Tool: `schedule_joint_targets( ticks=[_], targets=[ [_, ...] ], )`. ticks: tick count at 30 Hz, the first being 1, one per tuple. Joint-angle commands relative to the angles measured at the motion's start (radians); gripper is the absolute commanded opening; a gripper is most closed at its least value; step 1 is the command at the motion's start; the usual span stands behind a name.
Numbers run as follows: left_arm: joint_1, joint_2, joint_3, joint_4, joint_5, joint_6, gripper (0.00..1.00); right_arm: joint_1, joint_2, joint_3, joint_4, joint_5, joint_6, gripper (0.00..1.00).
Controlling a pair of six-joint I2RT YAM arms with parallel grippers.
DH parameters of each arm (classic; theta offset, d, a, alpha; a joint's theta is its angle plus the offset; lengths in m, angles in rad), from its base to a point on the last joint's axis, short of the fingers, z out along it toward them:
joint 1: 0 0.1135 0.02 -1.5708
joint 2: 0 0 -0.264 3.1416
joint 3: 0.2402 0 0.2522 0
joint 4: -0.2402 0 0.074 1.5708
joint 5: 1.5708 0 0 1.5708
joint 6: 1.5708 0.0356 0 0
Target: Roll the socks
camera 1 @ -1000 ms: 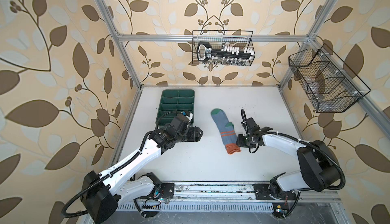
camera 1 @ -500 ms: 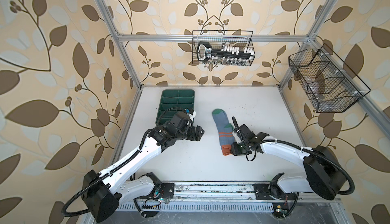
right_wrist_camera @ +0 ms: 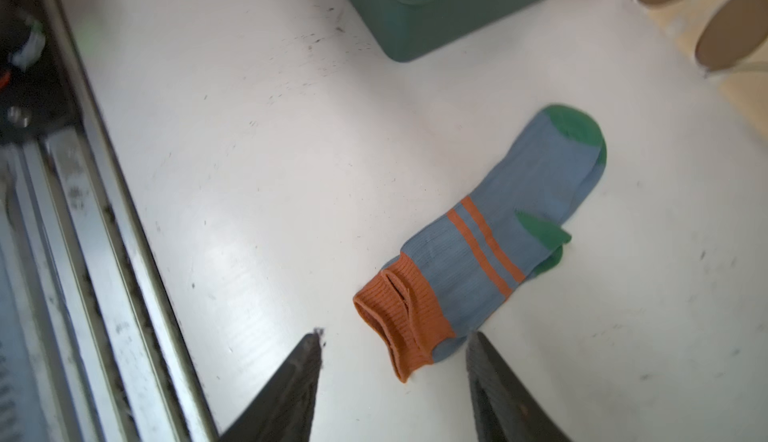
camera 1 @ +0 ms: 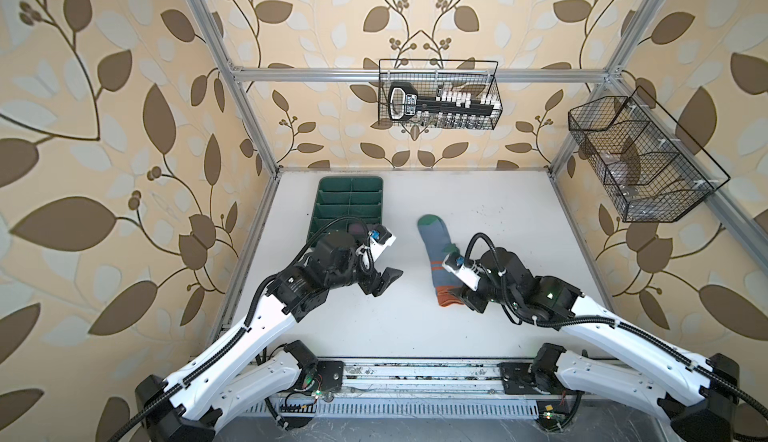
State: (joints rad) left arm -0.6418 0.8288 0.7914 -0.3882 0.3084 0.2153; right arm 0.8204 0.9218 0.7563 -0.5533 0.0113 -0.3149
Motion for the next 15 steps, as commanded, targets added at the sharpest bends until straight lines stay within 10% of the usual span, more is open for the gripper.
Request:
schedule_joint_targets(
  ticks=[1,15],
  targets=[
    [-0.004,-0.036,-0.068,0.151,0.064,0.155,0.81,-0.023,0.031,-0.064,-0.064,0.022,-0.416,0.57],
    [-0.074,0.047,-0.153,0.238,-0.006,0.178,0.78,-0.061,0.31,-0.24,0.268,0.071,-0.561,0.55]
  ],
)
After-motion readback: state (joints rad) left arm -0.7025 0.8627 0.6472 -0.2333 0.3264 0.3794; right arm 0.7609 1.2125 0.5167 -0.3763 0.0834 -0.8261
